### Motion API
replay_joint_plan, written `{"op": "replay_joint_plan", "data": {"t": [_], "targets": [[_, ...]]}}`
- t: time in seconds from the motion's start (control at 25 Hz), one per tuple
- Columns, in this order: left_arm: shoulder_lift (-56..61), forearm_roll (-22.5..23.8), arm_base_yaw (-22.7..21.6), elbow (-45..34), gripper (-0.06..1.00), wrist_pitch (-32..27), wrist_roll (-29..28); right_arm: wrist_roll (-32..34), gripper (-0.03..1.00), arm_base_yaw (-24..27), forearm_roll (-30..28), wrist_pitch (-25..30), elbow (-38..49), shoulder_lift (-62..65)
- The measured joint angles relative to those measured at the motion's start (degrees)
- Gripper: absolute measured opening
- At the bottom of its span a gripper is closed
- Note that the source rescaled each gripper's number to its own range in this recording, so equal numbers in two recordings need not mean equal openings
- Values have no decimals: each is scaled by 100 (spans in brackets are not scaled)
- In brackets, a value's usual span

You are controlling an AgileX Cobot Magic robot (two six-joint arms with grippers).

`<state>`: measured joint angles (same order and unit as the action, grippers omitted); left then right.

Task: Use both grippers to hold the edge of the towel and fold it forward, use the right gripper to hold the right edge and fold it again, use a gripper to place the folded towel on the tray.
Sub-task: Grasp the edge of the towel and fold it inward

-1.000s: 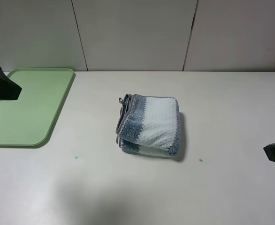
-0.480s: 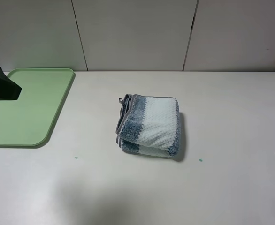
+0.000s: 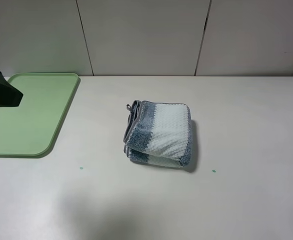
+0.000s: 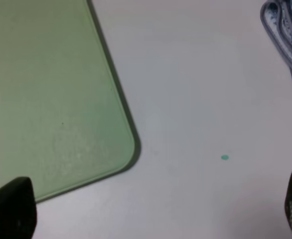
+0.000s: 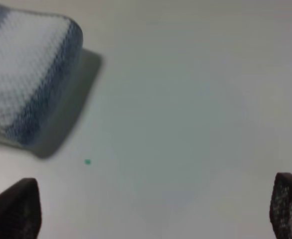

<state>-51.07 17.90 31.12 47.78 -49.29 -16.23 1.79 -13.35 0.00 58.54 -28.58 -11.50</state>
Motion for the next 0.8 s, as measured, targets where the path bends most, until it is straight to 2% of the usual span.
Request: {"op": "replay_joint_plan", "data": {"t": [0.32, 0.8], "targets": [[0, 0, 0, 0, 100, -5, 0, -22, 100, 82, 30, 14, 0, 1161], [0, 0, 0, 0, 100, -12, 0, -43, 100, 215, 38, 14, 0, 1174]]}}
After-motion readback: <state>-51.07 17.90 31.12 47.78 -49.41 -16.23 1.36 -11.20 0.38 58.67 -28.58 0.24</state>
